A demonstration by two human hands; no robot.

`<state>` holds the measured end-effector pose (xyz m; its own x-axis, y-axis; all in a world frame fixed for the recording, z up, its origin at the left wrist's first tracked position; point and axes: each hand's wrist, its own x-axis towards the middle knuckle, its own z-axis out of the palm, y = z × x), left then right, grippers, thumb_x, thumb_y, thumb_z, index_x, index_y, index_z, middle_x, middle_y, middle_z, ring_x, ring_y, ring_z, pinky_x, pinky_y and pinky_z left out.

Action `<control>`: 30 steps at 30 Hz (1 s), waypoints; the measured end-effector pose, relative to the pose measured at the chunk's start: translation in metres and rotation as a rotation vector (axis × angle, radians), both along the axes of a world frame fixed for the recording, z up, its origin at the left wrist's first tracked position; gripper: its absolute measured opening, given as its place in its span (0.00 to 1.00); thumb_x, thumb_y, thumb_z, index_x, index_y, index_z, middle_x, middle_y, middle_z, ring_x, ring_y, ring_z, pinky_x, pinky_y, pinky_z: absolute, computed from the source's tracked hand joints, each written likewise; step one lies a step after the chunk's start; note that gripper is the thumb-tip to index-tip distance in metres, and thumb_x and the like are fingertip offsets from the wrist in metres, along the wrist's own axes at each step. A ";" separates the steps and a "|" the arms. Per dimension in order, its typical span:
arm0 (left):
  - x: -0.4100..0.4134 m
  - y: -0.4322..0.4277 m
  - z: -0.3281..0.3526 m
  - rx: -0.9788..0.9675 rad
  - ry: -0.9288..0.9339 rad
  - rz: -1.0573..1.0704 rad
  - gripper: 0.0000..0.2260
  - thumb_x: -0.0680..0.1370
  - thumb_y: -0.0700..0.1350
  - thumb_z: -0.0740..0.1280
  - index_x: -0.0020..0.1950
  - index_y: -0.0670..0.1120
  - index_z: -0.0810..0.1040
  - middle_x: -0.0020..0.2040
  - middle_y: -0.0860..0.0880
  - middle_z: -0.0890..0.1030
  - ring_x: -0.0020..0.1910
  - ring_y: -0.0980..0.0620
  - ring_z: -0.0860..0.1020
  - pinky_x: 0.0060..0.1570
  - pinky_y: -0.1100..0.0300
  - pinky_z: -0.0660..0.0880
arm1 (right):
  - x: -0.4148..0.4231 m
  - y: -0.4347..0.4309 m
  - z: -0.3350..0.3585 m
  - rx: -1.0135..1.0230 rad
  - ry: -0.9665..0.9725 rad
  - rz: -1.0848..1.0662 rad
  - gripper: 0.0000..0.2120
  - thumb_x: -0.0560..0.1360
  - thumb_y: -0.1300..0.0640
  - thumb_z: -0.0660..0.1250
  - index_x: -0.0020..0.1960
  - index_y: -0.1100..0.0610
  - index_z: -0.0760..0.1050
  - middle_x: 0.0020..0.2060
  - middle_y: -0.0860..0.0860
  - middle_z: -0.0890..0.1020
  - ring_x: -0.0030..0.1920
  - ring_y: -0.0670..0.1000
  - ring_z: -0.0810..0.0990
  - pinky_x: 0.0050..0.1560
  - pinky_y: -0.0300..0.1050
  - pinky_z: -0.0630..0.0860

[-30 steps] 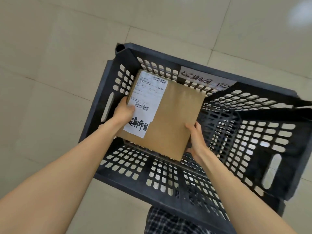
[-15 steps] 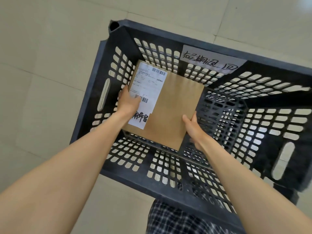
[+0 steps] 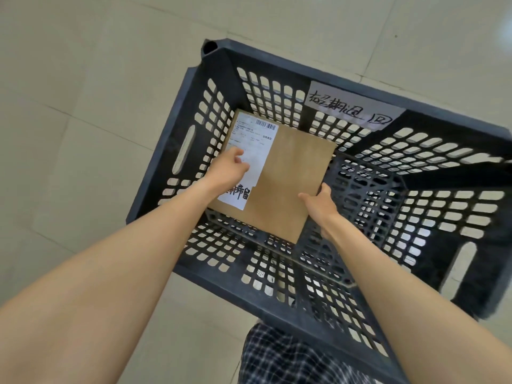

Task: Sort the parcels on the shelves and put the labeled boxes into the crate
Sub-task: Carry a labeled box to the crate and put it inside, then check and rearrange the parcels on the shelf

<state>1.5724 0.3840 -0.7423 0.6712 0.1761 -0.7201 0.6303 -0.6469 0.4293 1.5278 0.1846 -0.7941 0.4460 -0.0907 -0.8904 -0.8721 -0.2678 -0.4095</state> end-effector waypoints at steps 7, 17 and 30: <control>0.006 0.018 0.101 0.196 -0.121 -0.267 0.18 0.79 0.43 0.62 0.70 0.42 0.70 0.62 0.44 0.78 0.60 0.45 0.77 0.56 0.52 0.74 | 0.052 0.013 0.100 -0.206 -0.103 0.711 0.27 0.78 0.52 0.62 0.74 0.58 0.62 0.69 0.59 0.71 0.69 0.60 0.68 0.67 0.54 0.69; 0.019 0.125 0.347 0.530 -0.426 -0.105 0.27 0.76 0.46 0.66 0.74 0.46 0.64 0.69 0.43 0.72 0.67 0.42 0.71 0.63 0.49 0.71 | 0.149 0.117 0.378 -0.397 -0.868 1.324 0.31 0.76 0.51 0.66 0.75 0.54 0.59 0.70 0.56 0.68 0.71 0.58 0.64 0.67 0.56 0.67; -0.328 0.311 0.643 1.216 -0.365 0.384 0.31 0.75 0.51 0.68 0.75 0.45 0.63 0.68 0.43 0.71 0.68 0.43 0.69 0.65 0.52 0.66 | -0.046 0.404 0.676 -0.201 -1.790 1.733 0.34 0.74 0.51 0.68 0.76 0.54 0.58 0.73 0.54 0.65 0.73 0.57 0.62 0.71 0.54 0.62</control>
<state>1.2445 0.6950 -0.0990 0.5543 0.7971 0.2397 0.8312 -0.5450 -0.1101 1.4816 0.5886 -0.1183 0.1475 0.9736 0.1742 0.9885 -0.1390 -0.0605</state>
